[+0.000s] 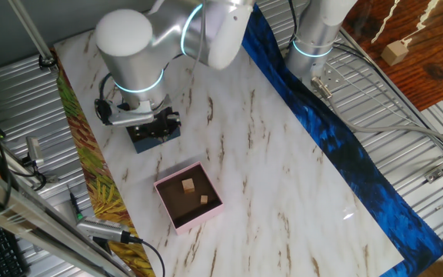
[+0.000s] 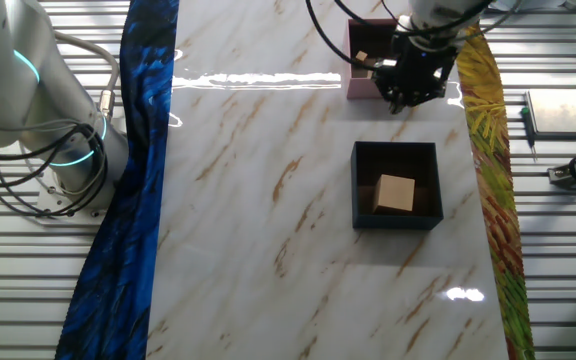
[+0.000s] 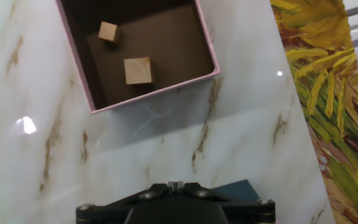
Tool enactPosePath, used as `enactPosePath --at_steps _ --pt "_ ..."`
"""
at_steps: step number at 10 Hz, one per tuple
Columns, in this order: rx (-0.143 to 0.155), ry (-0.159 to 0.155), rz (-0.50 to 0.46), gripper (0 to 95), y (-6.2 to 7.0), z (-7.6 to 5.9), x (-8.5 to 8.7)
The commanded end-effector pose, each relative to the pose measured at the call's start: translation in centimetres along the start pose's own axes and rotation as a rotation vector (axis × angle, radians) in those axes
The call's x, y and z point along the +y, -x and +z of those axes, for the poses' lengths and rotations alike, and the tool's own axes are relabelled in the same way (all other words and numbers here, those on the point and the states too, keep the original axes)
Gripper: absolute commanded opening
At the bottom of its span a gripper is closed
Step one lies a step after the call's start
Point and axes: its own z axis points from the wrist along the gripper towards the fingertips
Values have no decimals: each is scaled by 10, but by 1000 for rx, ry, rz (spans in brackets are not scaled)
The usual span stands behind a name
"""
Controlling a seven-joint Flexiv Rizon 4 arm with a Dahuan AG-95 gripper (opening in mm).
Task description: Move an object from one box to another
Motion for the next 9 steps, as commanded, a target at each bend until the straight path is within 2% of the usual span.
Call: enactPosePath --at_steps 1,3,6,7,9 --pt "-33 15 146 0 16 -1 6" --pt "-45 19 109 0 -7 -2 -3" --pt "-40 21 2 0 -72 1 -22" --pt "-40 21 -33 0 -90 4 -29" --pt "-30 17 -65 0 -112 5 -37"
